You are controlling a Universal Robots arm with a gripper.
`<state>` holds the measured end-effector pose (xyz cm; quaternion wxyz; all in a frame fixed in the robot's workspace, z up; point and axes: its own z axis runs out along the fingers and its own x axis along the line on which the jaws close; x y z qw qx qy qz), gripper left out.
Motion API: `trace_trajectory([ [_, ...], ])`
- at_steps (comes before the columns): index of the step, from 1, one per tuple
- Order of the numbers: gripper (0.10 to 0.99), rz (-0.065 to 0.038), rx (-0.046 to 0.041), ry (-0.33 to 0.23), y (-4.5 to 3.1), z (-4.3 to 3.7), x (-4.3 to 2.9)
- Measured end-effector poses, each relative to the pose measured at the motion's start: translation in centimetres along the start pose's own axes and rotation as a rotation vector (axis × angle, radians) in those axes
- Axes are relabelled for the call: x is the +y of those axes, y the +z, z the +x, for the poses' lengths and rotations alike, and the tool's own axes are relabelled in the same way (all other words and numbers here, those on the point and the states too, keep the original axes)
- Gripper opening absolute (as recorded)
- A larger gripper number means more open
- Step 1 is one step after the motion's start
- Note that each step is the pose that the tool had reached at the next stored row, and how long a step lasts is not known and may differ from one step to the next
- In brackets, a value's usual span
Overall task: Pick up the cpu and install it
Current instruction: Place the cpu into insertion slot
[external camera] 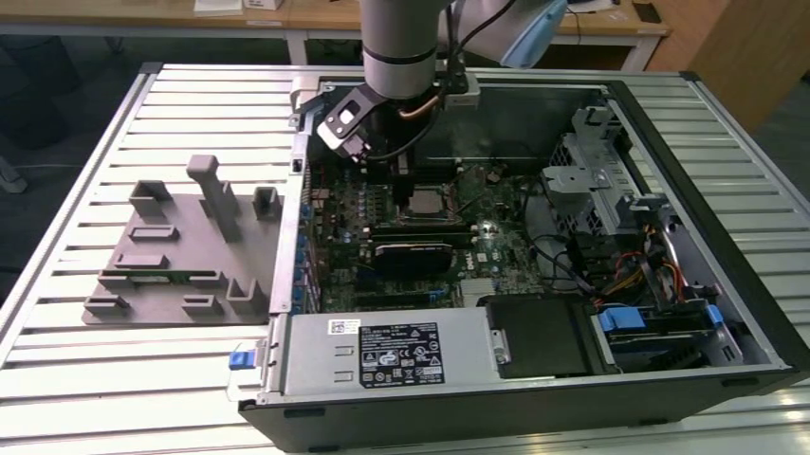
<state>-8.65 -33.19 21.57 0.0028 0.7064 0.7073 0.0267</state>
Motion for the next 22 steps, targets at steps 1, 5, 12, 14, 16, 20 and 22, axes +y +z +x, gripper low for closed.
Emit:
trace_trajectory([
  [1, 0.616, 0.0, 0.0002, 0.0, -0.11, 0.01, 0.01],
  [5, 0.616, 0.0, 0.0001, 0.0, -0.73, 0.03, 0.04],
  [12, 0.616, 0.003, -0.0005, 0.0, -0.75, 0.03, 1.27],
  [14, 0.616, 0.005, -0.0005, 0.0, -0.73, 0.03, 1.87],
  [16, 0.616, 0.006, -0.0005, 0.0, -0.7, 0.03, 2.44],
  [20, 0.616, 0.008, -0.0011, 0.001, -0.59, 0.02, 3.3],
  [22, 0.616, 0.009, -0.0017, 0.002, -0.52, 0.01, 3.65],
])
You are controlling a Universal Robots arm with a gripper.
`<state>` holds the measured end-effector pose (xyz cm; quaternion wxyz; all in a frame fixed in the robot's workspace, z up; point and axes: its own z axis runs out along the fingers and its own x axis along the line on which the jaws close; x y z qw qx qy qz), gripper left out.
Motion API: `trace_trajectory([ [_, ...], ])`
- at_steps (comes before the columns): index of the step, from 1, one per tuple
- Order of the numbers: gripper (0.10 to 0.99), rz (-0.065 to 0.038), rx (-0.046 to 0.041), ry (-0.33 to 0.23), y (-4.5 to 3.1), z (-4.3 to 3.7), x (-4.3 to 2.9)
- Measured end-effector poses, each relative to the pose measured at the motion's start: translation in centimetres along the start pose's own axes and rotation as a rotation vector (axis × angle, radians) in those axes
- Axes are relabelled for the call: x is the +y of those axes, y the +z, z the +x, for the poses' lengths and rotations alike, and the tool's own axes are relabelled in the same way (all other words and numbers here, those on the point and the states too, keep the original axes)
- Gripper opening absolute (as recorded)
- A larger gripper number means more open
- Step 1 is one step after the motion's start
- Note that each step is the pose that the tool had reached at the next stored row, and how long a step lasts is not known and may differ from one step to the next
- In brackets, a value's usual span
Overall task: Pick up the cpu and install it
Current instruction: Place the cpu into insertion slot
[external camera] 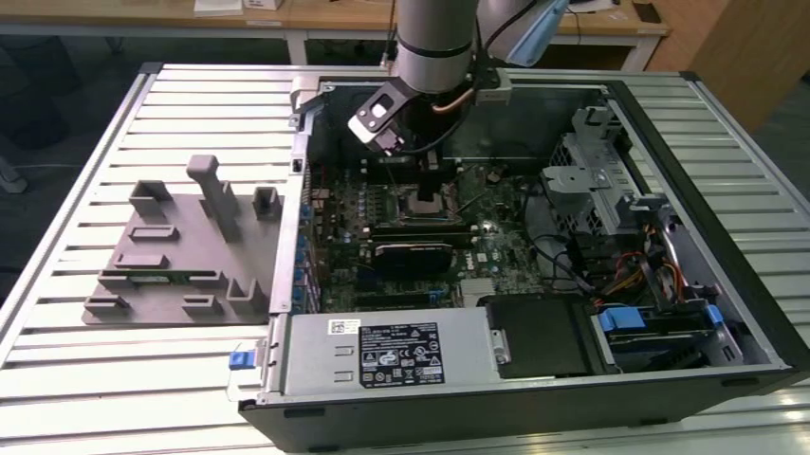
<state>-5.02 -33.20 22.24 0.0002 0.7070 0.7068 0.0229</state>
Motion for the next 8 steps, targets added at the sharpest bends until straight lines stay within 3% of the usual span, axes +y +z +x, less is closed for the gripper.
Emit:
trace_trajectory([
  [8, 0.616, 0.0, -0.002, 0.0, 0.03, 0.0, 0.33],
])
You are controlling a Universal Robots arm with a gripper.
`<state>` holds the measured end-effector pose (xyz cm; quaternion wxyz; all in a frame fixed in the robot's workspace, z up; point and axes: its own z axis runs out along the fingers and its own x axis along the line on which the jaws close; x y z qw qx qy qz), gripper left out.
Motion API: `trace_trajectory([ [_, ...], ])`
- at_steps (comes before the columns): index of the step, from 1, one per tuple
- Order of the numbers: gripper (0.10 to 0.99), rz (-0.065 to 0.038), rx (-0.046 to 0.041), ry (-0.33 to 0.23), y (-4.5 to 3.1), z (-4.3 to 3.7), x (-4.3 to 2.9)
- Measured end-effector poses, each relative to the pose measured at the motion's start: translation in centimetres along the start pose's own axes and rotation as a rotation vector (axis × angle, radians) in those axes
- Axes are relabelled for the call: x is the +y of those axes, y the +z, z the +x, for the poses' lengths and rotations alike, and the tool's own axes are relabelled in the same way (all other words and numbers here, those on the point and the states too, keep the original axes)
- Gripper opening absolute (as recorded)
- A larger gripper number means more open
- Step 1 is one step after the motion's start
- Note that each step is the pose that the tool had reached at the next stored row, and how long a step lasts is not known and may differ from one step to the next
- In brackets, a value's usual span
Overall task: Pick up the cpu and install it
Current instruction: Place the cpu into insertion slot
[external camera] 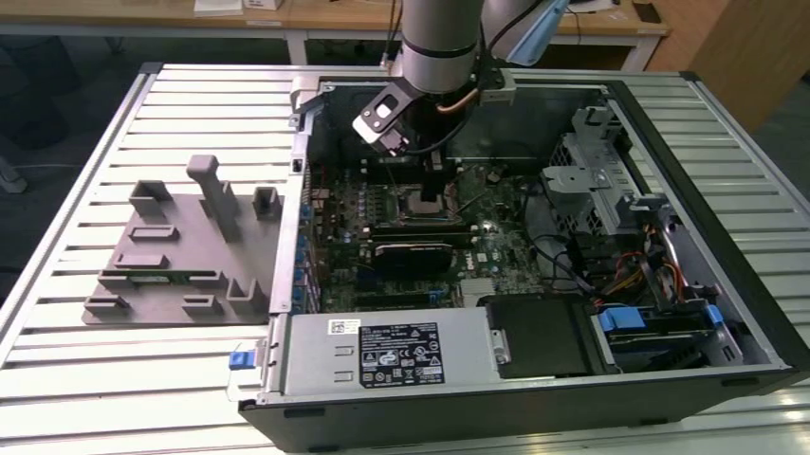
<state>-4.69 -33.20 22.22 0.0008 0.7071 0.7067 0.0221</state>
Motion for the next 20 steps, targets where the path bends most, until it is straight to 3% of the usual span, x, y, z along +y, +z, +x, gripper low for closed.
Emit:
trace_trajectory([
  [4, 0.541, 0.0, 0.0, 0.0, 0.0, 0.0, 0.01],
  [6, 0.416, 0.0, 0.0, 0.0, 0.0, 0.0, 0.01],
  [7, 0.416, 0.0, 0.0, 0.0, 0.0, 0.0, 0.01],
  [9, 0.298, 0.0, 0.0, 0.0, 0.0, 0.0, 0.02],
  [10, 0.298, 0.0, 0.0, 0.0, 0.0, 0.0, 0.02],
  [13, 0.122, 0.0, 0.0, 0.0, 0.0, 0.0, 0.02],
  [20, 0.106, 0.0, 0.0, 0.0, 0.0, 0.0, 0.04],
])
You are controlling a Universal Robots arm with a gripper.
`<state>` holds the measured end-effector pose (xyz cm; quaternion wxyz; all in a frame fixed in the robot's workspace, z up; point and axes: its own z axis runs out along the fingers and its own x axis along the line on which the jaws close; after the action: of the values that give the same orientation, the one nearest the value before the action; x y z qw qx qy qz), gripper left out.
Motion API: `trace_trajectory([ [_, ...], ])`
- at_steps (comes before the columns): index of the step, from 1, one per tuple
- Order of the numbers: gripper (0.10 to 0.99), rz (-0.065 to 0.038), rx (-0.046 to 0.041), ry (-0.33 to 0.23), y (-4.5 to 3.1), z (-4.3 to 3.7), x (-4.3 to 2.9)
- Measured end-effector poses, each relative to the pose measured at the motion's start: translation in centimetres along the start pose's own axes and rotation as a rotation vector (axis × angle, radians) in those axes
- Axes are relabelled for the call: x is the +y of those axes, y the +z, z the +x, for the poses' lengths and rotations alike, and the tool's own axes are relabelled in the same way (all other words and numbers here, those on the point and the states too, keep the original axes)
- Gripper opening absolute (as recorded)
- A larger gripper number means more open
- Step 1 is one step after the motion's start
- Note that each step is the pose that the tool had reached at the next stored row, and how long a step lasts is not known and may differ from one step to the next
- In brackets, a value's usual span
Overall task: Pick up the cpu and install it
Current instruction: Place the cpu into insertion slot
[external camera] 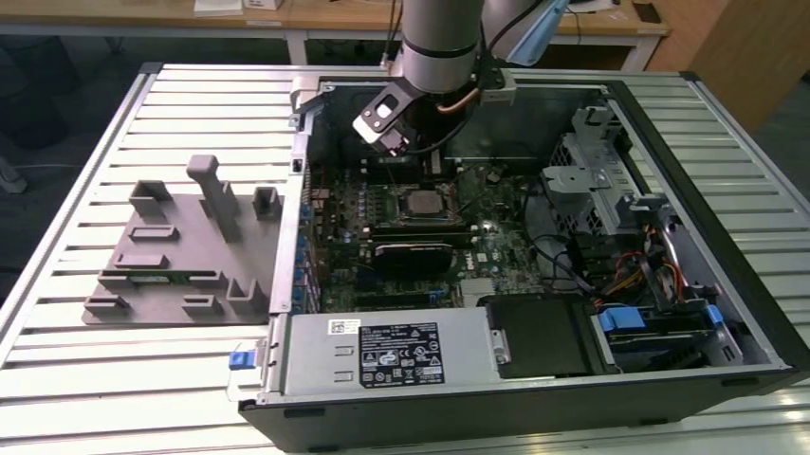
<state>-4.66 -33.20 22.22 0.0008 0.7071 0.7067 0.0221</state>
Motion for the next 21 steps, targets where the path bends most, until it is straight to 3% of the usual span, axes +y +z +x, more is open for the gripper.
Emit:
trace_trajectory([
  [8, 0.106, 0.0, -0.0001, 0.0, -1.53, 0.05, 0.05],
  [21, 0.106, 0.001, -0.003, 0.001, -2.27, 0.07, 0.49],
])
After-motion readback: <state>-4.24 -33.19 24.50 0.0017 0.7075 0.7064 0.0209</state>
